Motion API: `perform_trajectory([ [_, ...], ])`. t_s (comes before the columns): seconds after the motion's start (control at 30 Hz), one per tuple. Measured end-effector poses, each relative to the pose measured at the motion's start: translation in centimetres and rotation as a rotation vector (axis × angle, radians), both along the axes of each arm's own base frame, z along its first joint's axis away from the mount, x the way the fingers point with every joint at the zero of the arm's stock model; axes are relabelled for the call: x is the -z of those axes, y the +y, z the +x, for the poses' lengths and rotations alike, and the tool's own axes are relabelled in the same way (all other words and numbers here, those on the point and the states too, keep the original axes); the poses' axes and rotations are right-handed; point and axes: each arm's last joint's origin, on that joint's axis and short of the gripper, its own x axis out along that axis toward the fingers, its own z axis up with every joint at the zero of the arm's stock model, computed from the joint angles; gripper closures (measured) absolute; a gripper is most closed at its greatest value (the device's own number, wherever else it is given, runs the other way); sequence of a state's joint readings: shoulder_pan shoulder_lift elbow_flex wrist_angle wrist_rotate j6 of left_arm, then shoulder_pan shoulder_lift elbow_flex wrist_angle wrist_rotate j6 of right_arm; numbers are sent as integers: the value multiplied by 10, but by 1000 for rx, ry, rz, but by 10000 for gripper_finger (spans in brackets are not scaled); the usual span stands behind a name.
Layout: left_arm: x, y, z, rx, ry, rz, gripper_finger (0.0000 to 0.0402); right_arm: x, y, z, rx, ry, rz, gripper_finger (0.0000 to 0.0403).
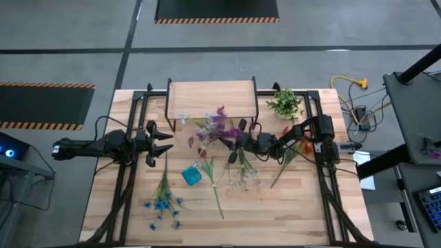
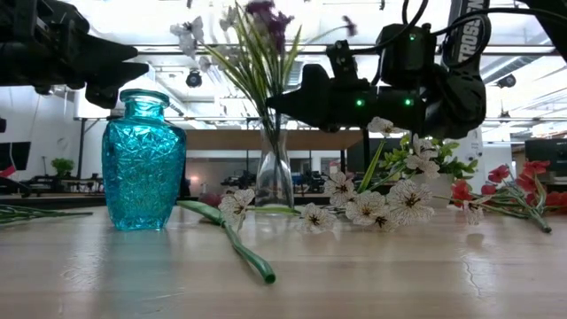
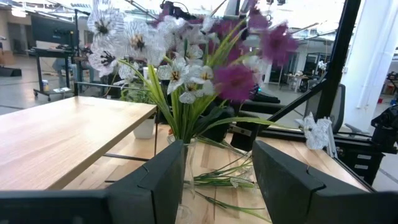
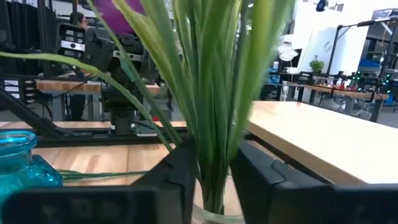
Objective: Pick and place flowers into a vace then onto a shelf
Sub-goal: Put the purple flowers into the transparent vase, then put the orange flowers into the transparent vase
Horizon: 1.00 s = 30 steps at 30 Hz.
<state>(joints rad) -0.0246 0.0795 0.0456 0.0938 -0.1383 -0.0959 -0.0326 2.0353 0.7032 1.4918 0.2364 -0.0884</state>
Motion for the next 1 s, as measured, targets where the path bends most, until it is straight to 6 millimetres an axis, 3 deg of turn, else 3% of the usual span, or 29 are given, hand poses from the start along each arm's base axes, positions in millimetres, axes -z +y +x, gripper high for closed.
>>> perform_trajectory([
  [0.23,0,0,0,0,0,0,227,-8,1,0,-2,68,2,242],
  [0.47,0,0,0,0,0,0,227,-40,2,-10,-6,212,31,194],
  [0.67,0,0,0,0,0,0,227,-69,4,-27,-8,311,37,173],
  [1.0,0,0,0,0,0,0,227,-97,4,-57,-4,451,62,169],
])
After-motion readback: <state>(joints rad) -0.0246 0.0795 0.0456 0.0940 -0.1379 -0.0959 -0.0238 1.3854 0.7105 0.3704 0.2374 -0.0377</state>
